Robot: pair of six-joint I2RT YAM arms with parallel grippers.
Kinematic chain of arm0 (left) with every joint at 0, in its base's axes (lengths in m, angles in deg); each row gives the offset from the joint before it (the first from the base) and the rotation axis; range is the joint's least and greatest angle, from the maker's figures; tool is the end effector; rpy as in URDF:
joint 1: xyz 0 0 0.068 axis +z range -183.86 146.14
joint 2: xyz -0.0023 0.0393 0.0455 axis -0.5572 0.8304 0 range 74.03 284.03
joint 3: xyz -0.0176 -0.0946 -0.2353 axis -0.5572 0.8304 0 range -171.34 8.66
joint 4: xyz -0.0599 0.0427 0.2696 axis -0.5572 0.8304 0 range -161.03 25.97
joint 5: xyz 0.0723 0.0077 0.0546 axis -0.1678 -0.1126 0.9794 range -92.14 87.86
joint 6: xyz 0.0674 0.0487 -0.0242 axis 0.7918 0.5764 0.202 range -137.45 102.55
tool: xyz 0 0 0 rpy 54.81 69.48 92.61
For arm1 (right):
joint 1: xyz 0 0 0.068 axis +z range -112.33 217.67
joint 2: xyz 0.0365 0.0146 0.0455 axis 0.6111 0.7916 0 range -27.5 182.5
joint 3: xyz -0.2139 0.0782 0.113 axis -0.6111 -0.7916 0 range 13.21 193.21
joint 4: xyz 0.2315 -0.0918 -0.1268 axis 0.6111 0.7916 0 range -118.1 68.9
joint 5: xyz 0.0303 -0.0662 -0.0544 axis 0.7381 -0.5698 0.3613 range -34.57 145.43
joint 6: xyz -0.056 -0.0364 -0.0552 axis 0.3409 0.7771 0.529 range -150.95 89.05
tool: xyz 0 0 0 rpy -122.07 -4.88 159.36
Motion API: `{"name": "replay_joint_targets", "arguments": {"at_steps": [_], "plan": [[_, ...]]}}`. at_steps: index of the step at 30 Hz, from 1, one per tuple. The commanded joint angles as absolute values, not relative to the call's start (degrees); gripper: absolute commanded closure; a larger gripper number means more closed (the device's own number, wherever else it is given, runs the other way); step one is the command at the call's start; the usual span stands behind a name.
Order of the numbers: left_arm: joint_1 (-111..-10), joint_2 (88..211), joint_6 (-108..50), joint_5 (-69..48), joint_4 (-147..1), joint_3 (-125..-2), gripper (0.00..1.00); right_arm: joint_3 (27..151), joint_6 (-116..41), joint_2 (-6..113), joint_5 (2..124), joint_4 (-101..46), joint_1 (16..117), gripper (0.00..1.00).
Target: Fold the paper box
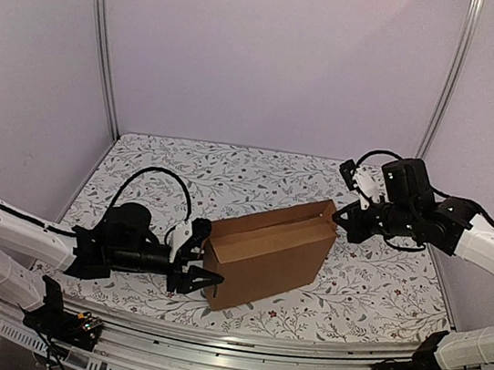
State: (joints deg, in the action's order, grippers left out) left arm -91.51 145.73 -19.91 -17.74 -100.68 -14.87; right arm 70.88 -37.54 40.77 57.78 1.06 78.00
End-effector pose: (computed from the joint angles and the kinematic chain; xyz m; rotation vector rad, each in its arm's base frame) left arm 0.1455 -0.2679 0.1421 1.0967 1.6746 -0.9541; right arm 0.2386 0.2067 0.2549 -0.6916 2.2038 0.4744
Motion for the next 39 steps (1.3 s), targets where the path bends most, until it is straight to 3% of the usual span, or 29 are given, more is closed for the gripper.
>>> {"name": "replay_joint_targets", "arguments": {"at_steps": [1, 16, 26, 33, 39], "plan": [[-91.5, 146.1, -20.0, -17.4, -96.4, -14.7, 0.73, 66.7, -38.4, 39.3, 57.9, 3.2, 79.3, 1.00], [-91.5, 146.6, -19.8, -16.3, -95.0, -15.6, 0.68, 59.3, -43.1, 36.7, 53.1, -2.1, 82.5, 1.00], [-91.1, 141.2, -21.9, -10.9, -93.5, -14.1, 0.46, 57.8, -45.1, 34.4, 50.1, -3.0, 83.1, 1.00], [-91.0, 136.3, -23.7, -8.2, -90.9, -12.0, 0.38, 57.2, -47.2, 32.7, 45.4, -3.8, 85.3, 1.00], [-90.9, 131.7, -25.2, -3.5, -90.9, -8.7, 0.14, 56.3, -48.8, 31.0, 40.8, -5.4, 87.9, 1.00]]}}
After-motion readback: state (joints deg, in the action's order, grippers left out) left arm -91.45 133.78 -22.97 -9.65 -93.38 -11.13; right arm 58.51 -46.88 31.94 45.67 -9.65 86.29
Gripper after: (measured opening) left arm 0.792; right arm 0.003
